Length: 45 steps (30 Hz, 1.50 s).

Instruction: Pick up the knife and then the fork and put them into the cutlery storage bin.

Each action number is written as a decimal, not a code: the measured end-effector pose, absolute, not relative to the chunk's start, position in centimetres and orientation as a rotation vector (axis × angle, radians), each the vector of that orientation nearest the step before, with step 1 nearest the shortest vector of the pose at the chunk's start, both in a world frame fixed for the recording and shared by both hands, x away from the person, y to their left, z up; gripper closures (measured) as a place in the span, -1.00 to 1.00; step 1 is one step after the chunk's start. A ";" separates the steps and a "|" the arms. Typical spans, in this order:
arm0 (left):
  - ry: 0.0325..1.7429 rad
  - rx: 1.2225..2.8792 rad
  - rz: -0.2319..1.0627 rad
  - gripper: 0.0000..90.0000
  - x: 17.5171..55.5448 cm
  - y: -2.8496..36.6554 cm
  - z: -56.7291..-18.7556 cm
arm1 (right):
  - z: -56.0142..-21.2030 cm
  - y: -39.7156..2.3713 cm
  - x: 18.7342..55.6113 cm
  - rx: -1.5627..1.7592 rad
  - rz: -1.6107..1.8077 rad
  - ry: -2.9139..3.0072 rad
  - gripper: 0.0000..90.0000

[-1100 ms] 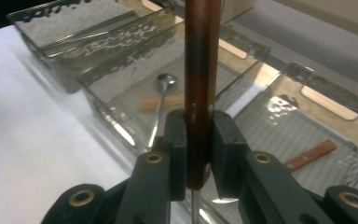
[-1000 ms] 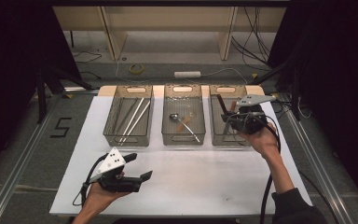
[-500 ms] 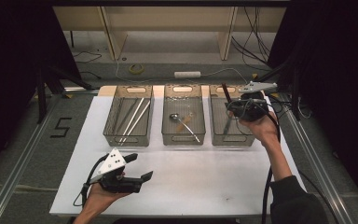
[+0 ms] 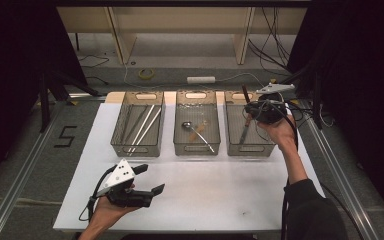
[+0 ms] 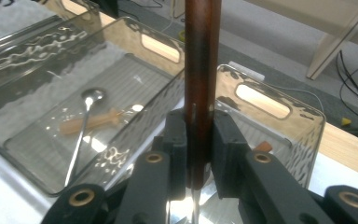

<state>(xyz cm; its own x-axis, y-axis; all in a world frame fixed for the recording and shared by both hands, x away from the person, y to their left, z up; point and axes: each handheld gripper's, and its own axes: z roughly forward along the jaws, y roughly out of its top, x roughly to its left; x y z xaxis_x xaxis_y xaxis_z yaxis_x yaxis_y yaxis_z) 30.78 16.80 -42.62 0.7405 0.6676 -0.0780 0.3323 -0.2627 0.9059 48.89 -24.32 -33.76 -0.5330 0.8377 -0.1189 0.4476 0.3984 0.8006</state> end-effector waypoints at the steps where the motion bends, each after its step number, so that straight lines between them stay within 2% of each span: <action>1: 0.772 1.867 0.390 -0.65 30.8 16.8 -42.6 | -33.8 -24.4 49.1 1.098 0.996 2.145 0.74; 20: 0.773 1.868 0.394 -0.65 30.8 16.8 -42.6 | -36.4 -24.9 51.4 1.189 0.918 2.137 0.74; 45: 0.773 1.874 0.395 -0.65 30.8 16.7 -42.7 | -40.1 -24.7 52.2 1.255 0.812 2.178 0.73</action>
